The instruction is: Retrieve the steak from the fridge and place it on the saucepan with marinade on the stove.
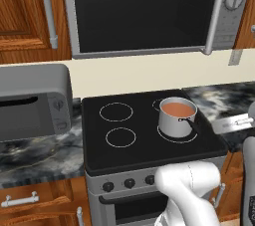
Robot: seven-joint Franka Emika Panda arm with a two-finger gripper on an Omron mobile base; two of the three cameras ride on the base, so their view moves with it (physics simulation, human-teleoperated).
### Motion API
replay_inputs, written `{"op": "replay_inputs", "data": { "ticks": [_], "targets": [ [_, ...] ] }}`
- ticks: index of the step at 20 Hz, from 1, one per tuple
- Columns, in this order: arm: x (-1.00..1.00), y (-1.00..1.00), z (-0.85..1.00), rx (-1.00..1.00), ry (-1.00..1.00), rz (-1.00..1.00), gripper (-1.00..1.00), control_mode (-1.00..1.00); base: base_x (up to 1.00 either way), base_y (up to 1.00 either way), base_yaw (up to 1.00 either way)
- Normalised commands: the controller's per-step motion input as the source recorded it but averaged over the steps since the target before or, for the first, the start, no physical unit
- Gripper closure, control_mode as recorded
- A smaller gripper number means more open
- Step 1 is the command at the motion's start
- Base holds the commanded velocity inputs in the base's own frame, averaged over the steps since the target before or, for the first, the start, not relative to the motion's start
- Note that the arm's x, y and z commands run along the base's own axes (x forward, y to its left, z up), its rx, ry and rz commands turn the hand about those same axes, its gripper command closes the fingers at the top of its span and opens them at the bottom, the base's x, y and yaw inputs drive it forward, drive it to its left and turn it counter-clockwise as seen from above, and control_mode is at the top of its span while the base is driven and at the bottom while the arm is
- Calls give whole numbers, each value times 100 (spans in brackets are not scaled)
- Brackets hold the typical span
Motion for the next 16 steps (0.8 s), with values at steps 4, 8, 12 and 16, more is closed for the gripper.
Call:
{"op": "replay_inputs", "data": {
  "ticks": [4,8,12,16],
  "targets": [
    [0,0,0,0,0,0,-100,100,0,0,-3],
    [0,0,0,0,0,0,-100,100,-42,-4,-18],
    [0,0,0,0,0,0,-100,100,-93,-11,-18],
    [0,0,0,0,0,0,-100,100,-83,-16,-19]
  ]
}}
